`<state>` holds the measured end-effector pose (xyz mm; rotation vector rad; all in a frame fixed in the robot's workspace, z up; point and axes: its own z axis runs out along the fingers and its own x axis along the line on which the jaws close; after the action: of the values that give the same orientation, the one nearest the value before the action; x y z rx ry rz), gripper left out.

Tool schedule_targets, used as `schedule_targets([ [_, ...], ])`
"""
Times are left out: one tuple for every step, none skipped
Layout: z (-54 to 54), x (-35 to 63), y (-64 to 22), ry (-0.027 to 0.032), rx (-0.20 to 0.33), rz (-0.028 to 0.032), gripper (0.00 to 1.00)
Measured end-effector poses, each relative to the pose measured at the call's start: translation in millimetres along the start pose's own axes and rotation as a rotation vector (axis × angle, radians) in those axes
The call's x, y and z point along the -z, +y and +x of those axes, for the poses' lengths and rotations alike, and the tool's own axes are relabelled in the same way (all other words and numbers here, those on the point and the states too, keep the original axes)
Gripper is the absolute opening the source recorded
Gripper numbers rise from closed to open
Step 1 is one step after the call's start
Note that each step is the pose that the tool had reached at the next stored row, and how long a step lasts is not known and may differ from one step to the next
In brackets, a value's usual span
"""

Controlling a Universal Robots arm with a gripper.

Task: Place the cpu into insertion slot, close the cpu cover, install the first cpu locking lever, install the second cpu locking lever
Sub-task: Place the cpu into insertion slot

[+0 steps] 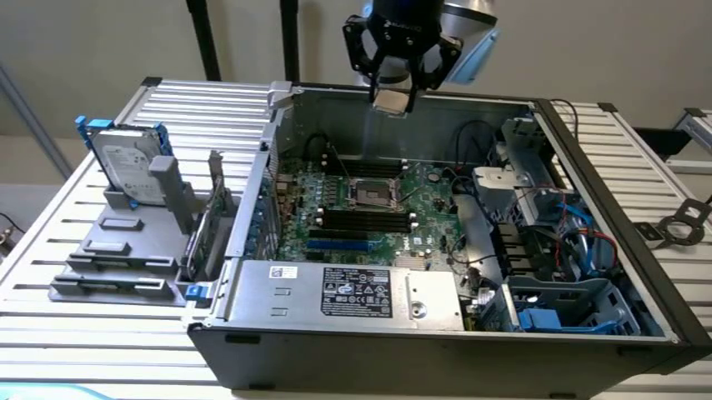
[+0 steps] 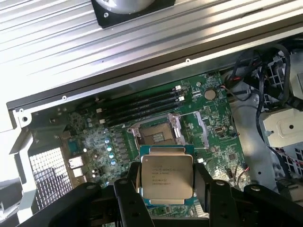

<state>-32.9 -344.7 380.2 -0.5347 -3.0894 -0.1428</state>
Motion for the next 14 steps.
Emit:
schedule_targets([
  [0.0, -0.1, 0.0, -0.0014, -0.017, -0.0004, 0.55],
  [0.0, -0.2, 0.0, -0.0029, -0.034, -0.0007, 0.55],
  [0.0, -0.3, 0.0, -0.0042, -0.051, -0.001, 0.55],
  [0.0, -0.4, 0.0, -0.0057, -0.068, -0.0012, 0.55],
  [0.0, -0.5, 0.0, -0.0071, -0.084, -0.0015, 0.55],
  [0.0, -0.6, 0.0, -0.0086, -0.103, -0.0019, 0.55],
  [0.0, -0.7, -0.1, -0.01, -0.119, -0.0022, 0.55],
  [0.0, -0.8, -0.1, -0.0114, -0.136, -0.0025, 0.55],
  [0.0, -0.9, -0.1, -0.0127, -0.153, -0.0028, 0.55],
  [0.0, -1.0, -0.1, -0.0141, -0.169, -0.003, 0.55],
  [0.0, -1.1, -0.1, -0.0156, -0.186, -0.0033, 0.55],
  [0.0, -1.2, -0.1, -0.017, -0.203, -0.0037, 0.55],
  [0.0, -1.3, -0.1, -0.0185, -0.22, -0.0039, 0.55],
  [0.0, -1.4, -0.1, -0.0199, -0.236, -0.0042, 0.55],
])
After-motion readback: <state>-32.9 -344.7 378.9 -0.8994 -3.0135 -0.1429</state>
